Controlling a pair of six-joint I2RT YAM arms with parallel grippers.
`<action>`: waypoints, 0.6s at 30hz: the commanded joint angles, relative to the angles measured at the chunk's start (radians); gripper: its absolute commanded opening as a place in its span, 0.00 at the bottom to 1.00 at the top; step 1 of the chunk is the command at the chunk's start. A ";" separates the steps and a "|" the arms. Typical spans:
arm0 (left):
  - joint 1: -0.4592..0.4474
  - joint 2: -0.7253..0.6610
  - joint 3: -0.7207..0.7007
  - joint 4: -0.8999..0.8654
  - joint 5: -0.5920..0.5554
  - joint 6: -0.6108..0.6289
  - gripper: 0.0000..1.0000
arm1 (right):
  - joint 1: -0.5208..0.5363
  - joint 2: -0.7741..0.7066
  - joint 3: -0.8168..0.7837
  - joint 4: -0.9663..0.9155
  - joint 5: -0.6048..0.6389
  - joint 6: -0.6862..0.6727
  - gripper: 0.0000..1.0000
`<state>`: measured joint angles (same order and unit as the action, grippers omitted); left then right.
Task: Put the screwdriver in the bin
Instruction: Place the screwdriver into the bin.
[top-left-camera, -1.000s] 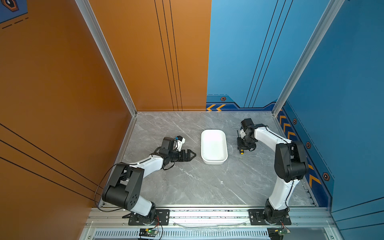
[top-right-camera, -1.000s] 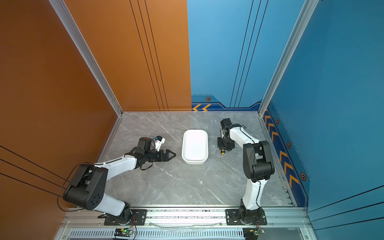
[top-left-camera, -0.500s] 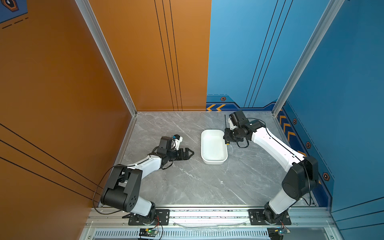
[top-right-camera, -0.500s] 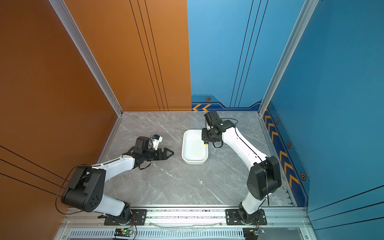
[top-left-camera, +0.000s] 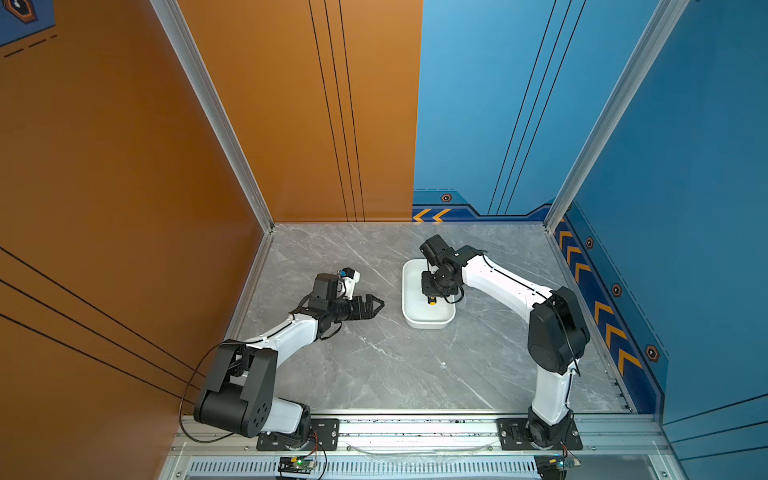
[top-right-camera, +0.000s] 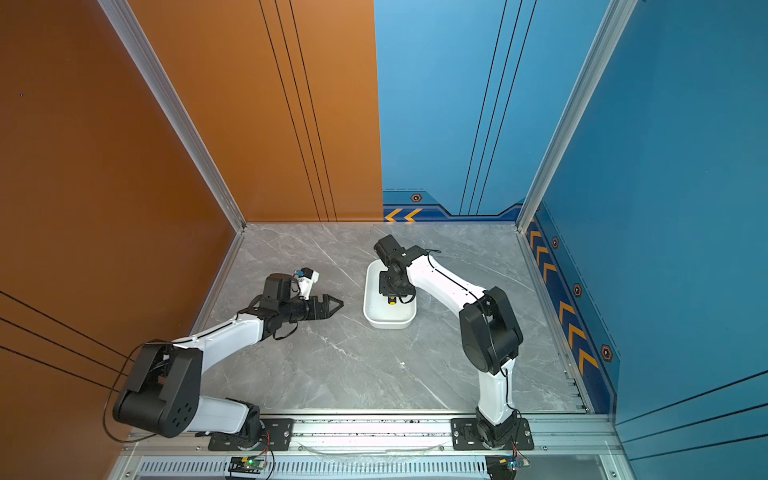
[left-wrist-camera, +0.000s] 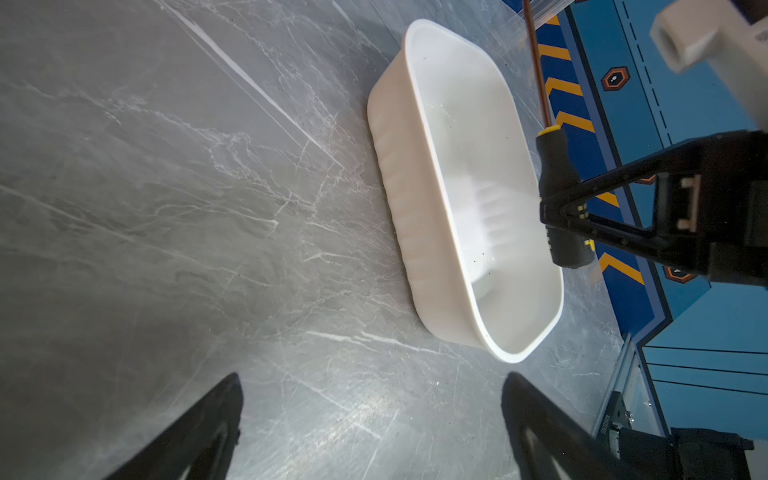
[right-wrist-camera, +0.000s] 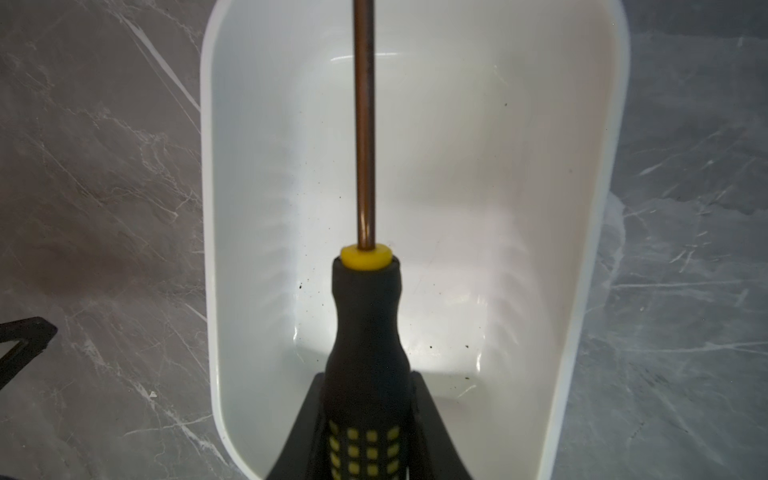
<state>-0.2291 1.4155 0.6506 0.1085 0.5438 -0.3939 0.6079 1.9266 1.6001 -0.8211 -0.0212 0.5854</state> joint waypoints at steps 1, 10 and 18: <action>0.011 -0.016 -0.019 -0.009 -0.027 -0.002 0.98 | -0.005 0.020 0.031 -0.029 0.024 0.014 0.00; 0.013 -0.003 -0.020 -0.009 -0.023 0.001 0.98 | 0.019 0.063 0.034 -0.032 0.038 0.046 0.00; 0.016 0.014 -0.027 -0.013 -0.025 0.006 0.98 | 0.036 0.083 0.014 -0.032 0.044 0.068 0.00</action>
<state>-0.2214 1.4178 0.6403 0.1085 0.5339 -0.3935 0.6350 1.9896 1.6131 -0.8299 -0.0132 0.6273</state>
